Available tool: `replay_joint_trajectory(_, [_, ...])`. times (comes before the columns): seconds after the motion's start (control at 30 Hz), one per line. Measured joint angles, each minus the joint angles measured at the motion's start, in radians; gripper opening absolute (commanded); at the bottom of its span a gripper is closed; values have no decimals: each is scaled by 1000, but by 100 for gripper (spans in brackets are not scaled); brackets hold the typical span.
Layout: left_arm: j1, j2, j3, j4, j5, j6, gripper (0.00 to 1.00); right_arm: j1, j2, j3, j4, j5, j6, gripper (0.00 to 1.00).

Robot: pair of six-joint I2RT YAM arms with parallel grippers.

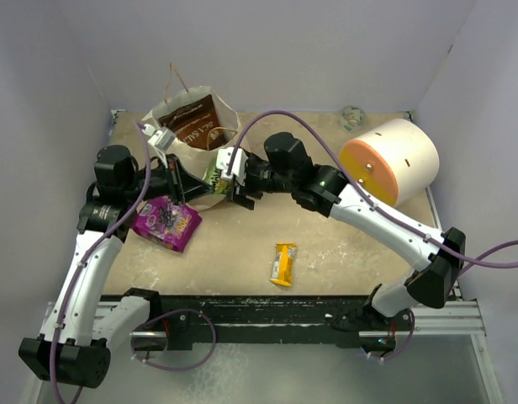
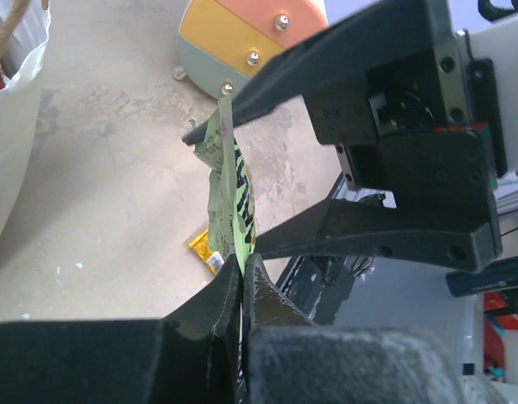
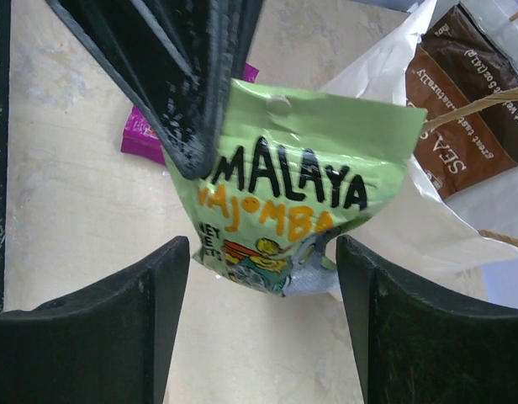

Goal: Place the snacks into the paper bag
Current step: Place the snack in the paper bag.

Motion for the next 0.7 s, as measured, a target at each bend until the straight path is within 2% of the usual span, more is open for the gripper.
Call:
replay_joint_trajectory(0.1, [5,-39,4,-44,-8,77,0,0,-3,-9,0,-2,-3,85])
replay_joint_trajectory(0.2, [6,-72,28,-110,-25,179,0,0,-25,-50,-2,-2,-22,88])
replay_joint_trajectory(0.5, [31,-170,138,-325,-119,504,0,-24,-116,-187,-46,-27,-82,88])
replay_joint_trajectory(0.7, [101,-197,259,-440,-206,645,0,-141,-168,-269,-83,-80,-89,88])
